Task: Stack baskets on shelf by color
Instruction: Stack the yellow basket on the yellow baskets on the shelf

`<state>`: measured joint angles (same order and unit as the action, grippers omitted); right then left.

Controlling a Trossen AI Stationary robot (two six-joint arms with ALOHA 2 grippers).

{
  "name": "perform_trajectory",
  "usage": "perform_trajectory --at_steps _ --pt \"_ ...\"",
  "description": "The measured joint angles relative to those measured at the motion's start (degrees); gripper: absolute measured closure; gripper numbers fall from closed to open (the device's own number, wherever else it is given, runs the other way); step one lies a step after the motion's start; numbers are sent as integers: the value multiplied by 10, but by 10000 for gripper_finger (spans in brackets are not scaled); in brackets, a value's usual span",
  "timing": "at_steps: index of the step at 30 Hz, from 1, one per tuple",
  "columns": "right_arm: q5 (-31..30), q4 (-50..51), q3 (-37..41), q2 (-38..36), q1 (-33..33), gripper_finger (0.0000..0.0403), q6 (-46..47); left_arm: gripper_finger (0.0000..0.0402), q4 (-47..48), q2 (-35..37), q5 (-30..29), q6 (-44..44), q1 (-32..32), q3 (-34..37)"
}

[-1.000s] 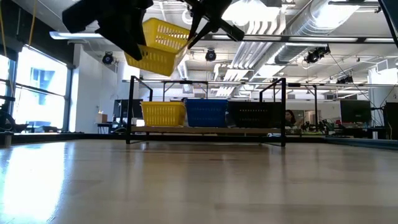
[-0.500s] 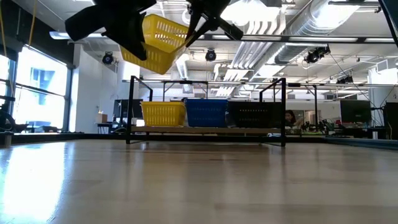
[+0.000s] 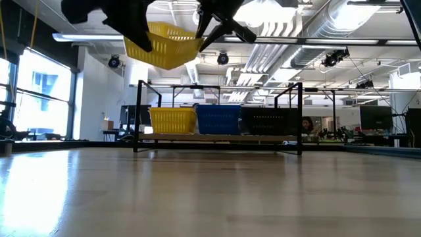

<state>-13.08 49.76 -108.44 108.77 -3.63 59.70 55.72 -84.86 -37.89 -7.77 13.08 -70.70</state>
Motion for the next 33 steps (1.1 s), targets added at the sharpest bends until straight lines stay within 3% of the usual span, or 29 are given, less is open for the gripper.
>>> perform_trajectory --at_steps 6,11,15,22,33 --pt "-1 0 0 -7 -18 294 -22 401 -1 22 39 3 -12 0" --pt "3 -8 0 -30 -39 265 -77 401 -4 26 59 7 -43 0" --pt "7 -8 0 -58 -58 257 -145 401 -18 37 80 8 -81 1" --pt "9 -1 0 -111 -89 256 -239 401 -132 96 145 -51 -170 56" --pt "9 2 0 -158 -126 256 -317 401 -249 106 318 -166 -335 100"
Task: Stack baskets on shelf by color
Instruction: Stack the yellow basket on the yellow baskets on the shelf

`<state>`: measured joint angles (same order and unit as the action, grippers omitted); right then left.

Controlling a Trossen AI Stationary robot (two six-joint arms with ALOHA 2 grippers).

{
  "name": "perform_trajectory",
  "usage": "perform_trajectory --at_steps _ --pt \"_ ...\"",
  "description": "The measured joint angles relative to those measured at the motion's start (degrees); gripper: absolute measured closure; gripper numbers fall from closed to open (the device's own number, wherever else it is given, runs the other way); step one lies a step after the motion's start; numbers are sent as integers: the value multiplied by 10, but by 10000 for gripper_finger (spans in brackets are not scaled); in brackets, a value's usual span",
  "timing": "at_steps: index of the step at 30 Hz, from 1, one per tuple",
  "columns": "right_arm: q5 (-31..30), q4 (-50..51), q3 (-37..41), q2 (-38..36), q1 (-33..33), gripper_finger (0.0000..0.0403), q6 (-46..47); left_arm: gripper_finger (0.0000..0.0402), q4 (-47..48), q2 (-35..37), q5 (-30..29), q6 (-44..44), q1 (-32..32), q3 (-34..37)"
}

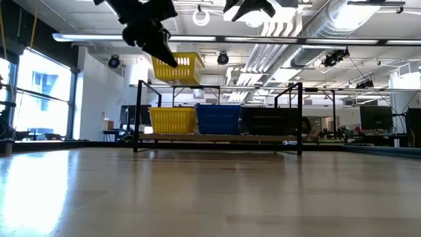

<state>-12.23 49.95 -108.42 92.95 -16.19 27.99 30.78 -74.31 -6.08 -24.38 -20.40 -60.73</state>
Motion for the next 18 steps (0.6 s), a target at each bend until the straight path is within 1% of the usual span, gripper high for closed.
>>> perform_trajectory --at_steps 4,8,12,18 --pt "0 2 0 -2 -11 256 -16 401 -20 -13 49 -29 -52 0" --pt "4 10 0 -4 -23 256 -23 401 -17 -35 58 -44 -86 0" --pt "9 10 0 -4 -32 256 -25 401 -18 -54 59 -54 -100 0" --pt "11 11 0 -4 -41 256 -26 401 -25 -76 55 -61 -101 0"
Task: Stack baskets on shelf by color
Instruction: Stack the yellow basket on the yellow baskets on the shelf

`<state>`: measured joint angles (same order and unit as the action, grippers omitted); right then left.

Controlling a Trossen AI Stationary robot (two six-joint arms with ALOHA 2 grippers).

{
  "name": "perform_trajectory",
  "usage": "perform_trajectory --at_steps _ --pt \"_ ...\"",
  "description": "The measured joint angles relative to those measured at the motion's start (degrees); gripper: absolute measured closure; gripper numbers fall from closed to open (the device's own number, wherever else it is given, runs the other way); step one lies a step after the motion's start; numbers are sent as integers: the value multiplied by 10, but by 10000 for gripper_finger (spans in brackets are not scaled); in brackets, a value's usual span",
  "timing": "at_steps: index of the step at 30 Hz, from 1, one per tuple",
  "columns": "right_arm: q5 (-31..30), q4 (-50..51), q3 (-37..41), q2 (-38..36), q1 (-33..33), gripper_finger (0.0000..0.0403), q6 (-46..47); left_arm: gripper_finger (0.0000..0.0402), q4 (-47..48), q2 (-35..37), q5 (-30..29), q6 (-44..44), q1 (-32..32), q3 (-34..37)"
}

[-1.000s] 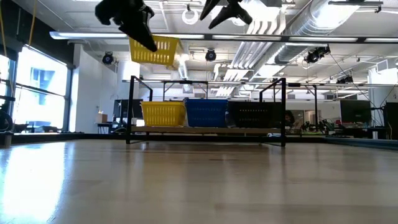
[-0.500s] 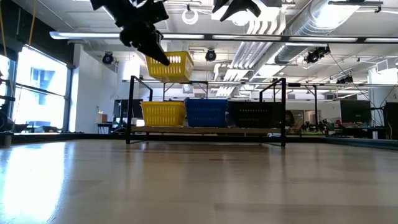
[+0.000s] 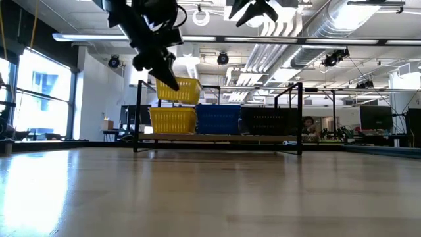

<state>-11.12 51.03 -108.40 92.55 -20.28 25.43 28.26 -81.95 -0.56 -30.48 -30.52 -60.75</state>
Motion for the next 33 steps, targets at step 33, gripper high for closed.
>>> perform_trajectory --at_steps 33 --pt "4 3 0 0 0 256 0 295 8 -38 -22 30 2 0"
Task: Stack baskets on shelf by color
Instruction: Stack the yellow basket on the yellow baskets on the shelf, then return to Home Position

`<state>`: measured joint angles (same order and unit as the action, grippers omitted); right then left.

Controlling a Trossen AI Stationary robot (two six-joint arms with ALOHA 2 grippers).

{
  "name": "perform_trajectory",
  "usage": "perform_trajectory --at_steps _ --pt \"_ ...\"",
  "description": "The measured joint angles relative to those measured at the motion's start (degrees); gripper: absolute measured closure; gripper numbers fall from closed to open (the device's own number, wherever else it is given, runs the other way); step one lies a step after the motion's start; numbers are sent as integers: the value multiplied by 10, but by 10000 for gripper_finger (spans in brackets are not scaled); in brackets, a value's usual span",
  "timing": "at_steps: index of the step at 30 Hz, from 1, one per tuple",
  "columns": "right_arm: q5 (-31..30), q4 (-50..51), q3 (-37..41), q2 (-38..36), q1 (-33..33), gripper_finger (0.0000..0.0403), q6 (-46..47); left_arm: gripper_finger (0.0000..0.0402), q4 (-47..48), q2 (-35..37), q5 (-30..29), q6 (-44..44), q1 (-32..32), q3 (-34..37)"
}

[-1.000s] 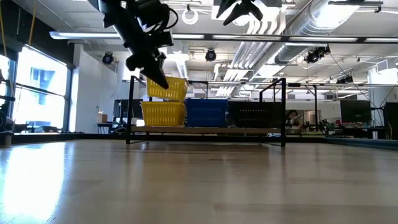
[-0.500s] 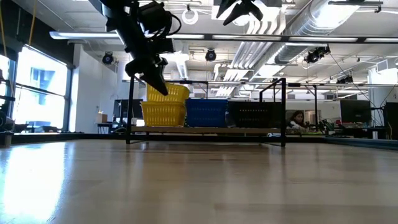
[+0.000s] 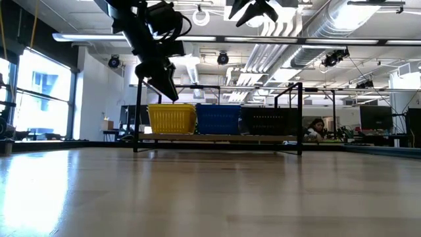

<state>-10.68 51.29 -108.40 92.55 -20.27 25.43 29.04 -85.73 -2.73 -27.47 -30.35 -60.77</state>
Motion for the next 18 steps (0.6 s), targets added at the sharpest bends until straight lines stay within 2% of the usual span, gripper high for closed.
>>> perform_trajectory --at_steps 6,12,18 --pt "0 0 0 0 0 256 -14 256 27 0 1 24 1 -23" --pt "2 0 0 0 0 256 -20 253 75 19 13 72 4 -73" --pt "3 0 0 0 4 256 -35 256 79 92 112 147 4 -50"
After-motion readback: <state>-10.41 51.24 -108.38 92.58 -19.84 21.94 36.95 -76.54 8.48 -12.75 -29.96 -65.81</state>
